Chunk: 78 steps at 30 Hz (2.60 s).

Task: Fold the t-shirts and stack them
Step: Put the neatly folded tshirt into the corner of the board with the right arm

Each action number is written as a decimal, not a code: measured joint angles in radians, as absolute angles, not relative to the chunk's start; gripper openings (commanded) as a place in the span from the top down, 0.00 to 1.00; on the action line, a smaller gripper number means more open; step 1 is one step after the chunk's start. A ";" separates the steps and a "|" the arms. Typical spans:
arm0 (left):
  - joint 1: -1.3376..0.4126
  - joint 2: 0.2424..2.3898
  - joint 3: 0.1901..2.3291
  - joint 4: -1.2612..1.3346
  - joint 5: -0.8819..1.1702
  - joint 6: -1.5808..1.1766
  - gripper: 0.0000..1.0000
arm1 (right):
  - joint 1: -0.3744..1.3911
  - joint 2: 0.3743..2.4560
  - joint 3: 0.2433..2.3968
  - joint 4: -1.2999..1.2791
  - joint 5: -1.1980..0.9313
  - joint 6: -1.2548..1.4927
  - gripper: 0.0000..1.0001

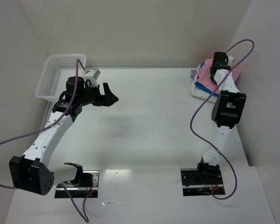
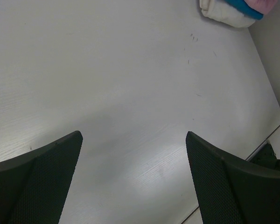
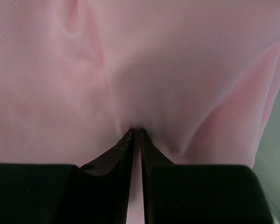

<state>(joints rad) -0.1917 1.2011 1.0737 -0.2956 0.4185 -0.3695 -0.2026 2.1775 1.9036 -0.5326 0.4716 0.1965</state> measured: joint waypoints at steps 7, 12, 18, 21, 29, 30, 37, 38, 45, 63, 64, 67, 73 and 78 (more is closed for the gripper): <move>-0.191 1.206 1.074 -0.278 0.426 -0.371 0.01 | -0.223 2.187 1.932 -0.532 0.438 0.211 0.65; -0.191 1.209 1.074 -0.253 0.437 -0.373 0.01 | -0.223 2.113 1.931 -0.524 0.396 0.215 0.63; -0.191 1.209 1.074 -0.238 0.445 -0.373 0.01 | -0.223 2.063 2.013 -0.503 0.419 0.196 0.86; -0.191 1.210 1.074 -0.236 0.448 -0.373 0.01 | -0.223 2.100 2.072 -0.501 0.446 0.190 0.93; -0.191 1.254 1.074 -0.230 0.451 -0.372 0.01 | -0.224 2.273 2.082 -0.514 0.590 0.157 0.95; -0.191 1.263 1.074 -0.229 0.451 -0.372 0.01 | -0.225 2.292 2.082 -0.516 0.600 0.153 0.95; -0.191 1.311 1.086 -0.232 0.452 -0.370 0.01 | -0.227 2.323 2.087 -0.516 0.633 0.139 0.94; -0.191 1.311 1.087 -0.232 0.452 -0.370 0.01 | -0.227 2.323 2.088 -0.516 0.631 0.139 0.93; -0.191 1.304 1.087 -0.221 0.470 -0.373 0.01 | -0.221 2.247 2.045 -0.517 0.531 0.149 0.16; -0.190 1.088 1.290 -0.397 0.339 -0.318 0.01 | -0.177 0.862 1.301 -0.346 -0.057 0.352 0.00; -0.190 1.075 1.289 -0.414 0.326 -0.318 0.01 | -0.177 0.849 1.288 -0.359 -0.075 0.362 0.00; -0.190 1.048 1.285 -0.461 0.270 -0.319 0.01 | -0.177 0.829 1.226 -0.395 -0.126 0.383 0.00; -0.190 1.081 1.282 -0.574 0.125 -0.317 0.01 | -0.177 0.777 1.095 -0.515 -0.208 0.400 0.00; -0.190 1.113 1.275 -0.637 0.058 -0.322 0.01 | -0.177 0.778 1.093 -0.525 -0.270 0.399 0.00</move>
